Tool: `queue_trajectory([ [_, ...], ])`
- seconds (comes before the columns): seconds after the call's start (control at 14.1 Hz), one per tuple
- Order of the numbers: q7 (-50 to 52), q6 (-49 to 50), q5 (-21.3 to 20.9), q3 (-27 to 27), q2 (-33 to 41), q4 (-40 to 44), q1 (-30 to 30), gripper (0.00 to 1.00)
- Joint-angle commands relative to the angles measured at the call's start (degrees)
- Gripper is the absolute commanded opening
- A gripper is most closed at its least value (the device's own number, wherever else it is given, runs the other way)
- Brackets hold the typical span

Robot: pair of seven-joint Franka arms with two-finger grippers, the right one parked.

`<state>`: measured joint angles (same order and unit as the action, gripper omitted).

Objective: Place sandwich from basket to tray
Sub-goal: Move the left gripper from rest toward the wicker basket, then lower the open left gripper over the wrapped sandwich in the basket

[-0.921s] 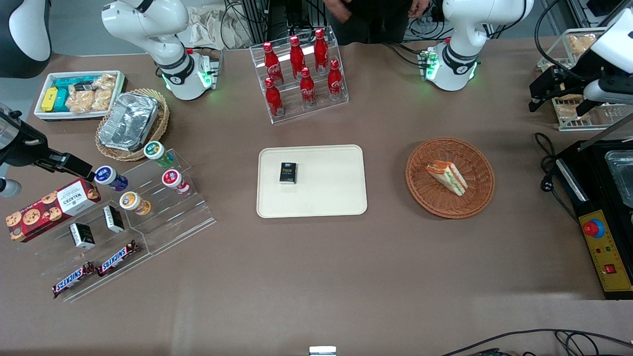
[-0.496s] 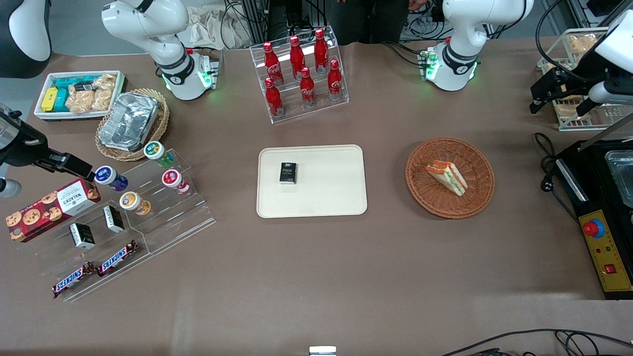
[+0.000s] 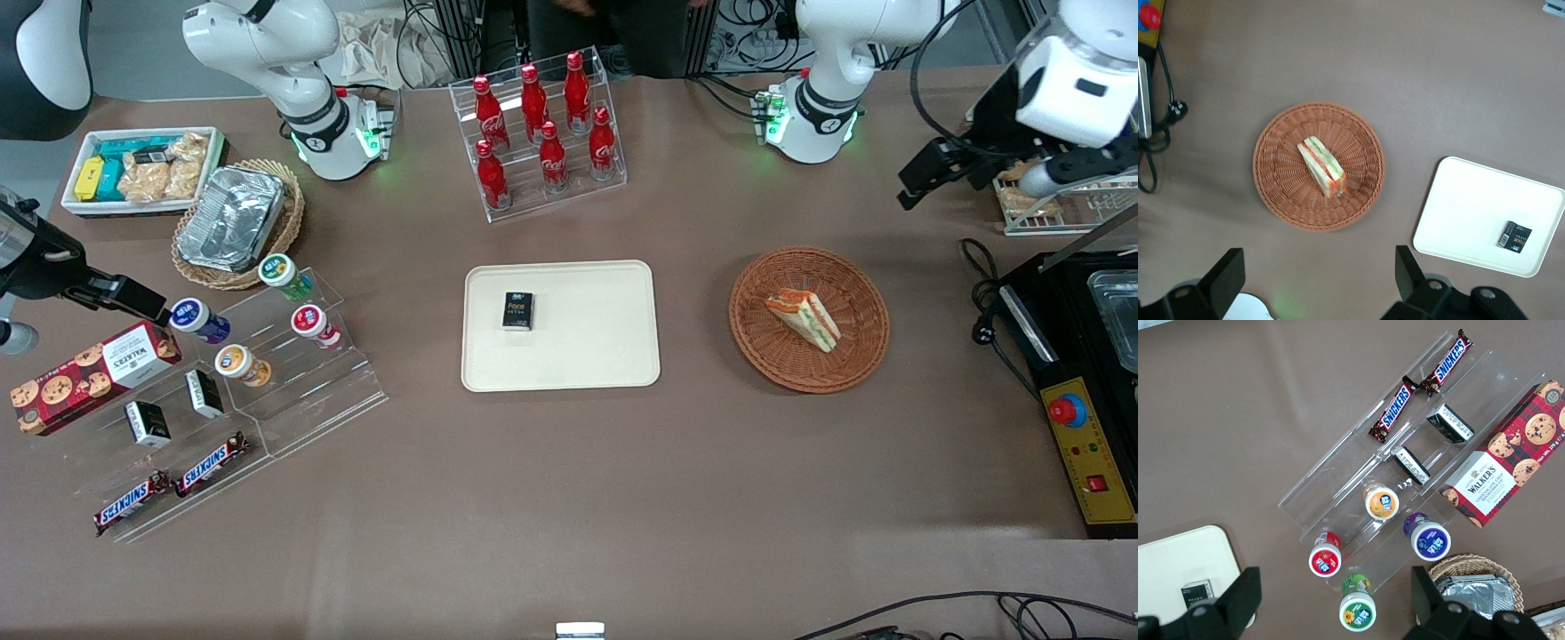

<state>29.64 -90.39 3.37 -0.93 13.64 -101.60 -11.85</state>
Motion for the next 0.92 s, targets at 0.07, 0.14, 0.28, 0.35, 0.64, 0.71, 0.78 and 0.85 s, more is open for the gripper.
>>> queue_trajectory([
  [0.07,6.0,-1.1,-0.1,-0.2,2.8,-4.8,-2.2,1.0],
  [0.14,6.6,-1.3,-0.2,-0.2,2.9,-6.0,-2.2,1.0],
  [0.28,9.3,-4.3,-1.7,-0.2,2.9,-9.9,-2.5,1.0],
  [0.35,11.7,-7.6,-2.0,-0.1,2.9,-13.6,-2.7,1.0],
  [0.64,15.5,-24.4,-2.2,-0.2,2.9,-29.1,-2.7,1.0],
  [0.71,17.2,-28.5,-2.2,-0.3,2.4,-32.1,-2.7,1.0],
  [0.78,18.7,-32.2,-2.2,-0.3,1.6,-35.0,-2.7,1.0],
  [0.85,20.2,-34.2,-3.1,-0.3,0.2,-36.5,-2.7,1.0],
])
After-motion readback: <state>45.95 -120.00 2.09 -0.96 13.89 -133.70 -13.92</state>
